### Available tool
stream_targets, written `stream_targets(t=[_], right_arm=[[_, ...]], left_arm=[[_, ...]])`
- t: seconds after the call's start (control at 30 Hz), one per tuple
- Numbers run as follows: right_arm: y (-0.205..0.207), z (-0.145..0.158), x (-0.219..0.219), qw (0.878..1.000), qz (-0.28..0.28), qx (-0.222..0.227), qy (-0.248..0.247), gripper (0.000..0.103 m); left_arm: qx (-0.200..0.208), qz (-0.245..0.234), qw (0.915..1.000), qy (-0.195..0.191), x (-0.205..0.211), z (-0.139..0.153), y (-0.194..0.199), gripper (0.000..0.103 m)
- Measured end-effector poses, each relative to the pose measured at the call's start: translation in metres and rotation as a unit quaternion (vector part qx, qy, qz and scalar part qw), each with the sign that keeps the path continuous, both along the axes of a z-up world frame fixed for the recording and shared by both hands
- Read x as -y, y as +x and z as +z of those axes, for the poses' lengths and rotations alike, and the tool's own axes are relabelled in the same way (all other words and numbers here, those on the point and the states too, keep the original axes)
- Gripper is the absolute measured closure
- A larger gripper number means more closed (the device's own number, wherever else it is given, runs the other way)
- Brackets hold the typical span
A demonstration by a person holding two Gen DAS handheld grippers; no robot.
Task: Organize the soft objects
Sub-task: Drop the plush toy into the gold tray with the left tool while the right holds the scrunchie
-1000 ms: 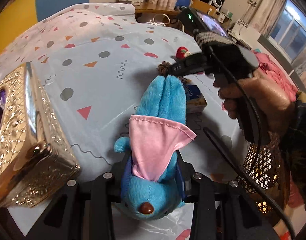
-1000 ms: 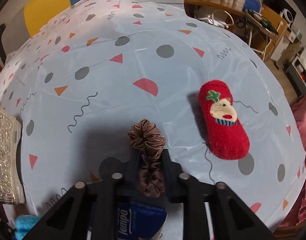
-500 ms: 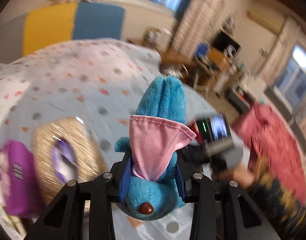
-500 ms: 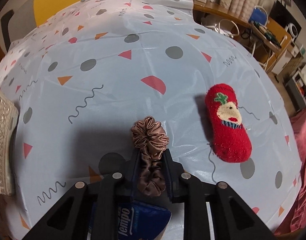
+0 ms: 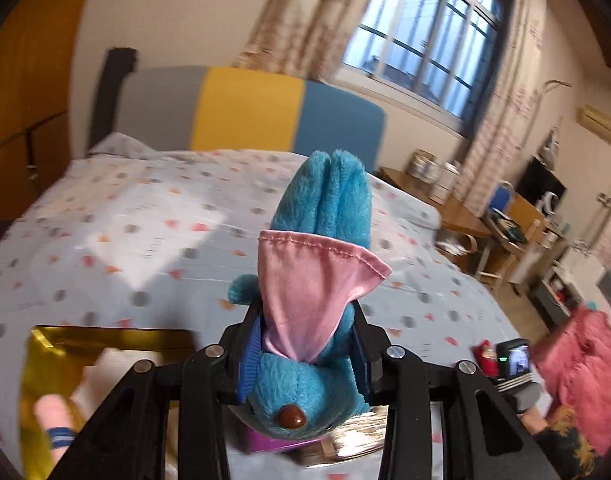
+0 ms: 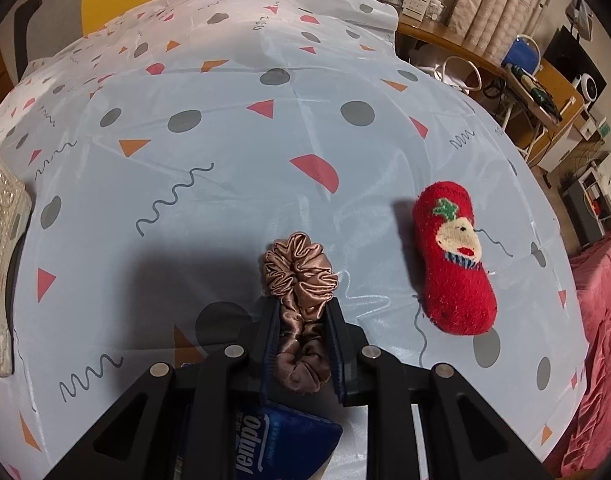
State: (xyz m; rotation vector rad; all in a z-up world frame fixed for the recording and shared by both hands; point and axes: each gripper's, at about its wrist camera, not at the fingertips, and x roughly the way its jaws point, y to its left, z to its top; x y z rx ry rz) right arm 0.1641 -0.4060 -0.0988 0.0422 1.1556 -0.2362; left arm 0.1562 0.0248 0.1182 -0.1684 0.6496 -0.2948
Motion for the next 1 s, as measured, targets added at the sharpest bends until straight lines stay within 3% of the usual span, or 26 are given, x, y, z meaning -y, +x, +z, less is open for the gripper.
stream_targets(t=[0.4, 1.0], right_arm=[[0.002, -0.001, 0.004, 1.0, -0.009, 0.001, 0.006, 0.08], [-0.001, -0.003, -0.015, 0.998, 0.024, 0.003, -0.057, 0.081]], left_arm=[[-0.013, 0.088, 0.9956, 0.029, -0.079, -0.042, -0.04, 0.062], [-0.086, 0.145, 0.984, 0.056, -0.116, -0.122, -0.048, 0.059]])
